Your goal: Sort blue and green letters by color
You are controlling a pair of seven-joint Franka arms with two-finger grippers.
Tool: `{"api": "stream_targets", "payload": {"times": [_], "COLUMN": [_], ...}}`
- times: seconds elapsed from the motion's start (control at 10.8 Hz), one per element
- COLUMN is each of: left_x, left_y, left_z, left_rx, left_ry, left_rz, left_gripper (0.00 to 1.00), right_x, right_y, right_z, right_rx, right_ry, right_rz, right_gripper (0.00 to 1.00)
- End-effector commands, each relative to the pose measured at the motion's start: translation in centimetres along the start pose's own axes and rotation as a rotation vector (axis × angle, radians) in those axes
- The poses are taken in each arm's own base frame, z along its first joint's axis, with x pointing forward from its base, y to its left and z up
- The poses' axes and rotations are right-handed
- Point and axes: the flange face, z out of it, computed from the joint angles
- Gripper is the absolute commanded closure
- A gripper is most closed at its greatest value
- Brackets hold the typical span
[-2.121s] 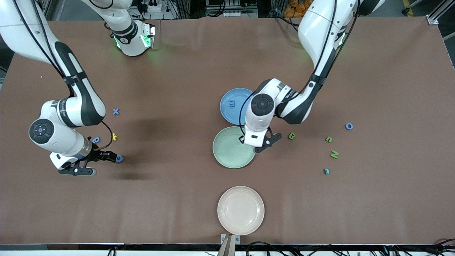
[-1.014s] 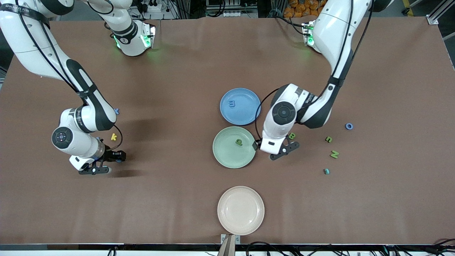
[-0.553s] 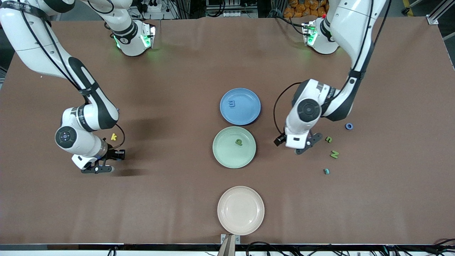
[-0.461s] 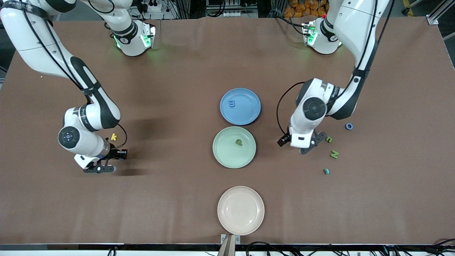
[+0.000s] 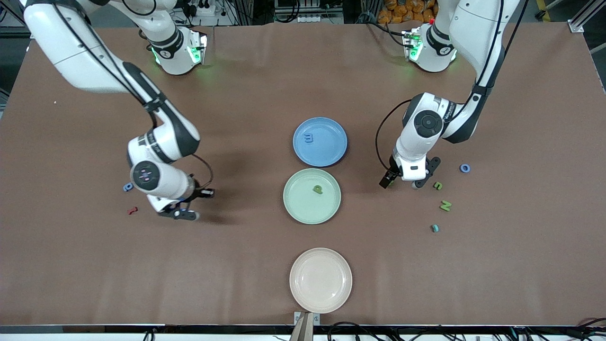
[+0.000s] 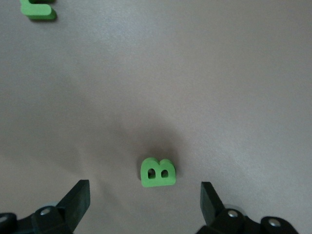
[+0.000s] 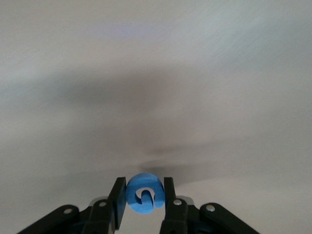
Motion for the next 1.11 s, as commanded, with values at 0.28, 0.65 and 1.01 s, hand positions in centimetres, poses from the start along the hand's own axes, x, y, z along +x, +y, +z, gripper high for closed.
{"api": "stream_targets", "payload": {"times": [0.28, 0.65, 1.01], "left_x": [1.5, 1.7, 1.5], "left_y": [3.2, 3.0, 3.5], "left_z": [1.2, 1.9, 1.3], "left_rx": [0.081, 0.084, 0.049], "left_ry": [0.038, 0.059, 0.055], "left_rz": [-0.118, -0.092, -0.053], "left_gripper": [0.0, 0.0, 0.0], "right_x": [-14.1, -21.5, -24.9], "right_y": [-19.3, -27.4, -31.1], "right_z": [-2.5, -1.7, 1.0], "right_rx": [0.015, 0.099, 0.095], "right_ry": [-0.042, -0.026, -0.026], "right_rz": [0.221, 0.295, 0.299], "right_gripper": [1.0, 1.0, 0.66]}}
